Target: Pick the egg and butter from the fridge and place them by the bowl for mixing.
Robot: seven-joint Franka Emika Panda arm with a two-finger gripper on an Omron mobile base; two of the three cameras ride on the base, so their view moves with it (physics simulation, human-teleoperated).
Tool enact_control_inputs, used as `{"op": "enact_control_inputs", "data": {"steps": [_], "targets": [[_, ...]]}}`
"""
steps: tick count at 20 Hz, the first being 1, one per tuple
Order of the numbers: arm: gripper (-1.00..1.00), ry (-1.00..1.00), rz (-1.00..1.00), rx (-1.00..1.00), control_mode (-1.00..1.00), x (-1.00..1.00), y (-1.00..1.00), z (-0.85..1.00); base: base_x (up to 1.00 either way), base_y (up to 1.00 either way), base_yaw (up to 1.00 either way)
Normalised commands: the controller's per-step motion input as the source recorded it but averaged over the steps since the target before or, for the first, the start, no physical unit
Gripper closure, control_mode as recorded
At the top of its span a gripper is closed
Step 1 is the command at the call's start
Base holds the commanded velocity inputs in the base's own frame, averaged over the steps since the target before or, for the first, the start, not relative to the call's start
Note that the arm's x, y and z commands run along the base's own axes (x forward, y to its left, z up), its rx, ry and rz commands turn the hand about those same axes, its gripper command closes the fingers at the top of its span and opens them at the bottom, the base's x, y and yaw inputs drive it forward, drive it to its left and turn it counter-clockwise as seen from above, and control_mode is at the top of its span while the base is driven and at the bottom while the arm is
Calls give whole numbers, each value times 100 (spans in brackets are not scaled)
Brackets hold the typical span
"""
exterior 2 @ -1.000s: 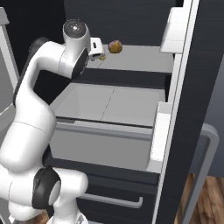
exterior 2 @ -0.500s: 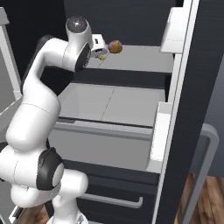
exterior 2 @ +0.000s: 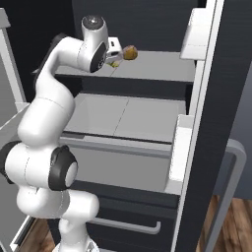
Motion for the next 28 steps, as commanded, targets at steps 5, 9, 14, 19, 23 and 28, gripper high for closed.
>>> {"op": "enact_control_inputs", "data": {"steps": [5, 9, 14, 19, 23, 28], "targets": [[-100, 7, 0, 0, -100, 32, 0, -13, 0, 0, 0], [-100, 7, 0, 0, -100, 36, -4, -12, 0, 0, 0], [-100, 4, 0, 0, -100, 31, -7, -14, 0, 0, 0], [-100, 0, 0, 0, -100, 34, -3, -8, 0, 0, 0], [-100, 0, 0, 0, -100, 32, 0, -5, 0, 0, 0], [-100, 0, 0, 0, -100, 38, 0, -6, 0, 0, 0]]}}
